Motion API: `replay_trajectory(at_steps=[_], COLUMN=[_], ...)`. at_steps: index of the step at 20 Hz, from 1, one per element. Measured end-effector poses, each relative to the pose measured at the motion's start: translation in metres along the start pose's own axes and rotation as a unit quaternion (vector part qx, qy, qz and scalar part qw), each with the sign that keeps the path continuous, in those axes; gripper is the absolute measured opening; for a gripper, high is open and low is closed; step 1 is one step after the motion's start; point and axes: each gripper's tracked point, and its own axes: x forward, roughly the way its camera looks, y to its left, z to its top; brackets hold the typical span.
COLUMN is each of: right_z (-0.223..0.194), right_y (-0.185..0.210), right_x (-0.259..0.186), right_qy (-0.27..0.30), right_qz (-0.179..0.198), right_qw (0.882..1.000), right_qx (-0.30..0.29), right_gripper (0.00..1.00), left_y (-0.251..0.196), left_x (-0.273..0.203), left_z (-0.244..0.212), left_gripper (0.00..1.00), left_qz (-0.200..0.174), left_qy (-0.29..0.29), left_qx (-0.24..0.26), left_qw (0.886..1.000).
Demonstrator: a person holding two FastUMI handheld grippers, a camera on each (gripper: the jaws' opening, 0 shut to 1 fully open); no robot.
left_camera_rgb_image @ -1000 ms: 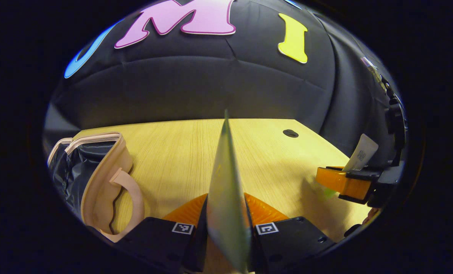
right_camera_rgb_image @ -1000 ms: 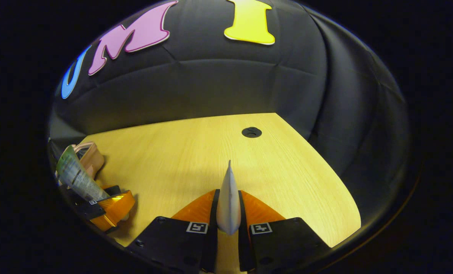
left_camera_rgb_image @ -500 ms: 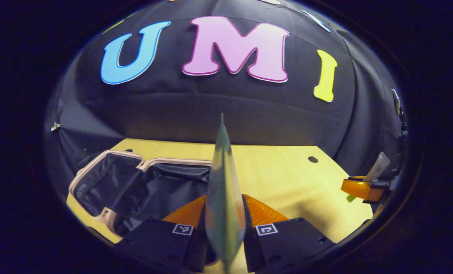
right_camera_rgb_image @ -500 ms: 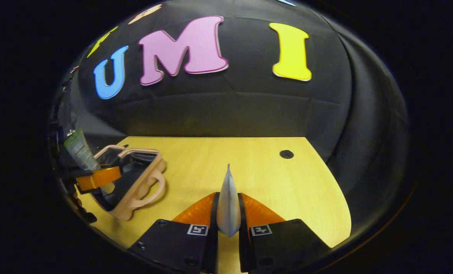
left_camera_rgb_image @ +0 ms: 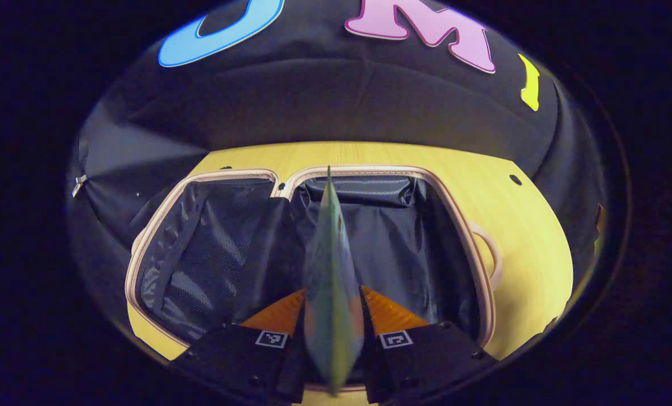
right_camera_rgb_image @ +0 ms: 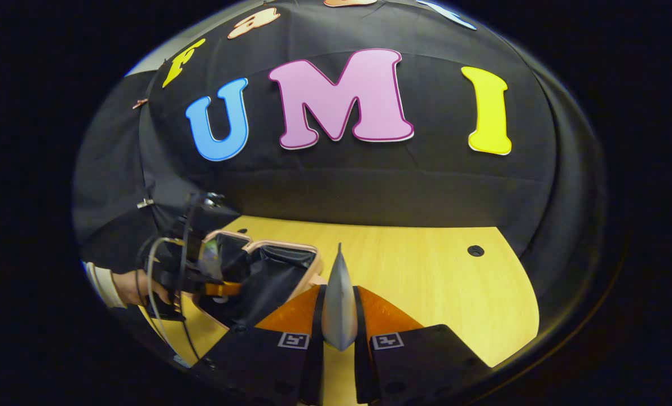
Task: First open the suitcase, pack the skin care products into it, and then close the suitcase.
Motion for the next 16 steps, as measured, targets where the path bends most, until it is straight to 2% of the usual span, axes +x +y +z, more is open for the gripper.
replay_trajectory(at_steps=[1,3,5,6,7,10,12,14,15,16], right_z=[0.004,0.011,0.015,0.015,0.016,0.01,0.004,0.002,0.001,-0.002], right_y=[0.006,0.012,0.011,0.011,0.01,0.01,0.018,0.031,0.039,0.048], right_x=[-0.001,-0.005,-0.008,-0.007,-0.007,0.0,0.008,0.015,0.019,0.024], right_qy=[-0.004,-0.01,-0.013,-0.013,-0.013,-0.002,0.009,0.016,0.021,0.026], right_qz=[0.004,0.009,0.009,0.008,0.007,0.006,0.015,0.027,0.035,0.043], right_qw=[1.0,1.0,1.0,1.0,1.0,1.0,1.0,1.0,0.999,0.999], right_qx=[0.007,0.003,-0.002,0.001,0.005,0.005,0.004,0.002,0.0,-0.001], right_gripper=[0.25,0.25,0.25,0.25,0.25,0.25,0.25,0.25,0.25,0.25], left_y=[0.002,0.004,0.011,0.012,0.013,0.02,0.008,0.001,0.005,0.011], left_x=[0.007,0.02,0.03,0.034,0.037,0.038,0.033,0.016,-0.005,-0.027], left_z=[-0.004,-0.007,-0.019,-0.025,-0.025,-0.014,-0.012,0.012,0.027,0.041], left_gripper=[0.44,0.45,0.45,0.48,0.45,0.45,0.52,0.77,0.99,0.99], left_qz=[-0.004,-0.007,0.006,0.008,0.006,0.015,0.002,-0.004,0.005,0.015], left_qy=[0.021,0.051,0.093,0.11,0.116,0.107,0.099,0.032,-0.013,-0.048], left_qx=[-0.003,0.003,0.013,0.016,0.017,0.035,0.028,0.012,0.011,0.013], left_qw=[1.0,0.999,0.996,0.994,0.993,0.994,0.995,0.999,1.0,0.999])
